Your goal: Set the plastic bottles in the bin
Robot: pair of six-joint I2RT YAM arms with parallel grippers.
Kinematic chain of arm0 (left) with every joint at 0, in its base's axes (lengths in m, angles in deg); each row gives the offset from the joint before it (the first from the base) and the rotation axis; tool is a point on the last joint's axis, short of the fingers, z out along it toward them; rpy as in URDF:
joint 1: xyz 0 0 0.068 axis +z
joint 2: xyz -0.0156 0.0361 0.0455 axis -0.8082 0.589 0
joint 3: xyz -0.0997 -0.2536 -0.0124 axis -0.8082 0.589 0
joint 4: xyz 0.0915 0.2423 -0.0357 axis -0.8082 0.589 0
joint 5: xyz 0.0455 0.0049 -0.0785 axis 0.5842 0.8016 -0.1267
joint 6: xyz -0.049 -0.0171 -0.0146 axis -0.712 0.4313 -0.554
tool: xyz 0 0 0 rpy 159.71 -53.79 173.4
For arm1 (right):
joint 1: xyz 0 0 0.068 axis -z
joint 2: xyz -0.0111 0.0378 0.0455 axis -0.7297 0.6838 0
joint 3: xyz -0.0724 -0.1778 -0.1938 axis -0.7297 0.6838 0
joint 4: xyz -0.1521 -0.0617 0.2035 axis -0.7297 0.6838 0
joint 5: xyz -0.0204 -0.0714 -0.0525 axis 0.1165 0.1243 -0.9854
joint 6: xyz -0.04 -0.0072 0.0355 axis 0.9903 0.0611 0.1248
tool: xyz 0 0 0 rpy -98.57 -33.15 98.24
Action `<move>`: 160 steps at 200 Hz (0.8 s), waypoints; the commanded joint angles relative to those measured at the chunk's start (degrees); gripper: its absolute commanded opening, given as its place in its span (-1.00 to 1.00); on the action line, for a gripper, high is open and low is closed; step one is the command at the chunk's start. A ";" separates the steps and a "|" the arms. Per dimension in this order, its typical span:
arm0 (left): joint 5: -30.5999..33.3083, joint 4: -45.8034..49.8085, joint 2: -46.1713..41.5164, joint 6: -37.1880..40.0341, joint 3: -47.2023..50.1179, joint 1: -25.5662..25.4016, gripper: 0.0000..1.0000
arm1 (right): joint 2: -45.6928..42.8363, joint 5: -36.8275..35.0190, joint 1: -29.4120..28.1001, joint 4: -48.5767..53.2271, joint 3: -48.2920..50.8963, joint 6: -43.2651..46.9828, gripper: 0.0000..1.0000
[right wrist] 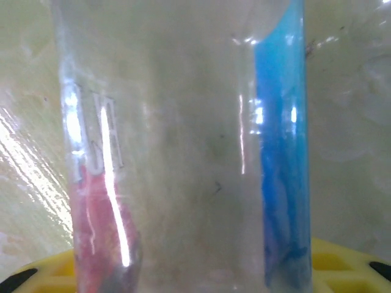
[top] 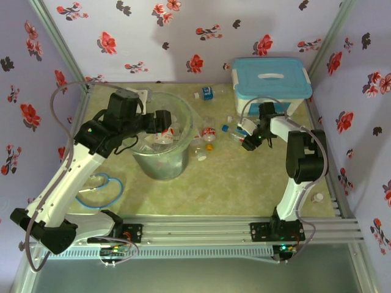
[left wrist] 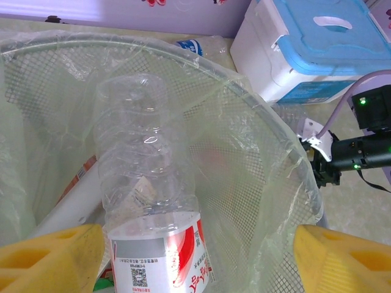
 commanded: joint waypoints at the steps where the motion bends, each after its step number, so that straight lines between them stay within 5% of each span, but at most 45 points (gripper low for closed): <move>1: -1.22 -1.76 -0.88 -1.32 0.73 -0.39 0.63 | -5.28 2.10 -0.43 -0.08 0.50 -2.37 0.04; 35: -6.20 -8.93 -2.13 -5.27 2.74 -0.30 0.71 | -19.18 6.76 -0.90 -11.29 6.82 -16.05 0.04; 88: -11.97 -24.02 -2.18 -11.23 4.42 -1.53 0.77 | -40.02 -1.93 -11.97 -32.56 14.63 -46.45 0.07; 160: -14.60 -37.66 5.75 -11.62 2.31 -8.81 0.99 | -42.76 -8.14 -27.73 -37.21 11.55 -52.36 0.10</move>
